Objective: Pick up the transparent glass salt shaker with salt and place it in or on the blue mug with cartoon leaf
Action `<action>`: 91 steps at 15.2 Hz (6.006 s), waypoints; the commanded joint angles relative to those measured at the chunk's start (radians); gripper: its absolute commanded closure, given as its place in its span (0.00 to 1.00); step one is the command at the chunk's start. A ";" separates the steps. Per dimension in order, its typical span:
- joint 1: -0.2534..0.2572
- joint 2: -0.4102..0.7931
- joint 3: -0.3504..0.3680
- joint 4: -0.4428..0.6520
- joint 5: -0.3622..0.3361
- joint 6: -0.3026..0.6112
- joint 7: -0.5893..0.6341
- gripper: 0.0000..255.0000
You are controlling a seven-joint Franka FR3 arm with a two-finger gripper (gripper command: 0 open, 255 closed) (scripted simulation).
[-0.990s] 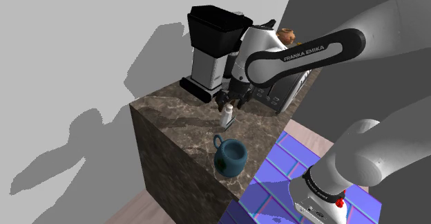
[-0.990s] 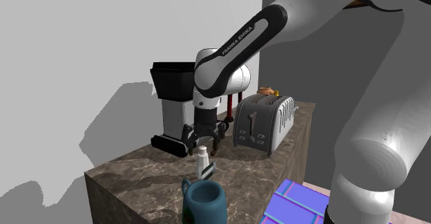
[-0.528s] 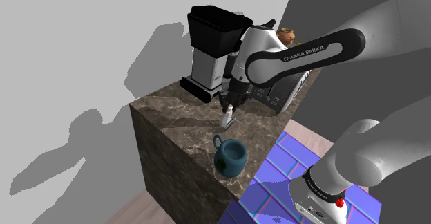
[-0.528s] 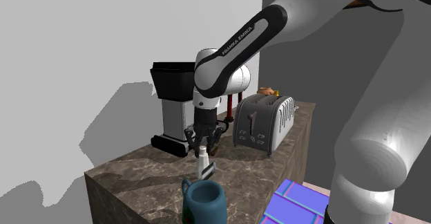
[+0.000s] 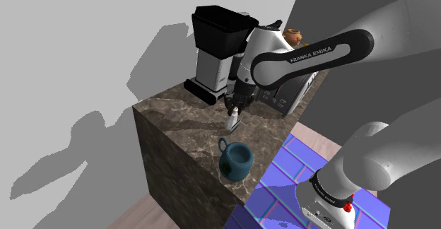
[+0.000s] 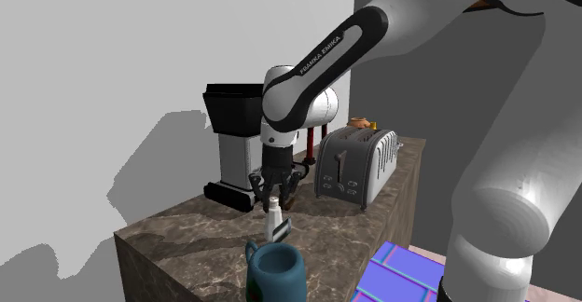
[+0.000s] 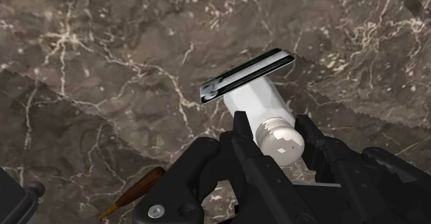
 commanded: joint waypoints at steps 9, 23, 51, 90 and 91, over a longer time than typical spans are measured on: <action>-0.001 -0.073 -0.010 0.066 -0.004 -0.139 0.005 1.00; -0.005 -0.141 -0.024 0.202 -0.015 -0.343 0.016 1.00; 0.140 -0.420 0.181 0.218 0.131 -0.594 0.316 1.00; 0.150 -0.434 0.197 0.103 0.152 -0.494 0.302 0.00; 0.150 -0.434 0.197 0.103 0.152 -0.494 0.302 0.00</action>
